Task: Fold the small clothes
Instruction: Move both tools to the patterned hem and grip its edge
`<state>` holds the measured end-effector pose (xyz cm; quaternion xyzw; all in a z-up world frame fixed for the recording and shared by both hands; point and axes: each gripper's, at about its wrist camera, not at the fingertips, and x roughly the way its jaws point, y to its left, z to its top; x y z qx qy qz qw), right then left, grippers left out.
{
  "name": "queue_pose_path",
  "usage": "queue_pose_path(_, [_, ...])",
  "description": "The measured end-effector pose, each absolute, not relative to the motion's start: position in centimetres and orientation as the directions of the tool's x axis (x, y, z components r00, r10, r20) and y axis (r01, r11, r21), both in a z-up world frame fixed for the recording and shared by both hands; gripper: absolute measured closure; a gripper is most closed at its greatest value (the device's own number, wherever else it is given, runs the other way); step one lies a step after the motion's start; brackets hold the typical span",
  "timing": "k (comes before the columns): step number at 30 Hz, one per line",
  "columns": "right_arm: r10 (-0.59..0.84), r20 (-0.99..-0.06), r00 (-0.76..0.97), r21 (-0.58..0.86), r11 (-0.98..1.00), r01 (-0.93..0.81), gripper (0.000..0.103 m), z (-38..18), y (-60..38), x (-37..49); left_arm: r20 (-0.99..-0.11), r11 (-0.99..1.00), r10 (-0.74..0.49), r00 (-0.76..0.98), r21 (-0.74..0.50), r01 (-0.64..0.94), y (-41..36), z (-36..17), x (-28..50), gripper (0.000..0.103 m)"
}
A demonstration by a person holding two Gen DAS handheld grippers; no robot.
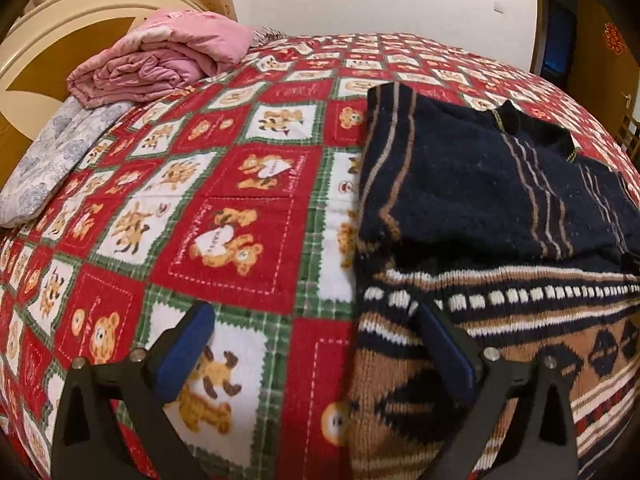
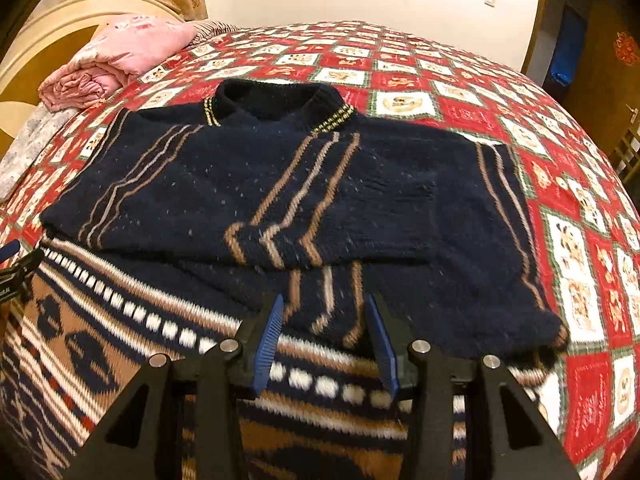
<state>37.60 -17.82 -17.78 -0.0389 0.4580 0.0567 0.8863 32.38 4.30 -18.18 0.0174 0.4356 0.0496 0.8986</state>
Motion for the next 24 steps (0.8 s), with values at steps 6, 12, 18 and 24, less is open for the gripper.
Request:
queue_pose_path(6, [0.040, -0.835, 0.549, -0.047, 0.989, -0.143, 0.056, -18.6, -18.3, 35.1, -0.775, 0.993, 0.120, 0.620, 0.096, -0.072, 3.9, -18.0, 31.6, 0.000])
queue_pose_path(12, [0.044, -0.820, 0.570, -0.020, 0.994, -0.107, 0.051, -18.3, -19.2, 33.7, -0.781, 0.993, 0.122, 0.613, 0.093, -0.079, 4.0, -17.9, 31.2, 0.000])
queue_pose_path(18, [0.047, -0.821, 0.570, -0.016, 0.994, -0.105, 0.051, -17.8, -20.2, 30.7, -0.788, 0.995, 0.097, 0.608, 0.075, -0.062, 4.0, -17.4, 29.3, 0.000])
queue_pose_path(24, [0.038, -0.815, 0.578, -0.032, 0.993, -0.109, 0.051, -17.8, -21.1, 27.3, -0.784, 0.997, 0.073, 0.616, 0.046, -0.060, 4.0, -17.1, 27.0, 0.000])
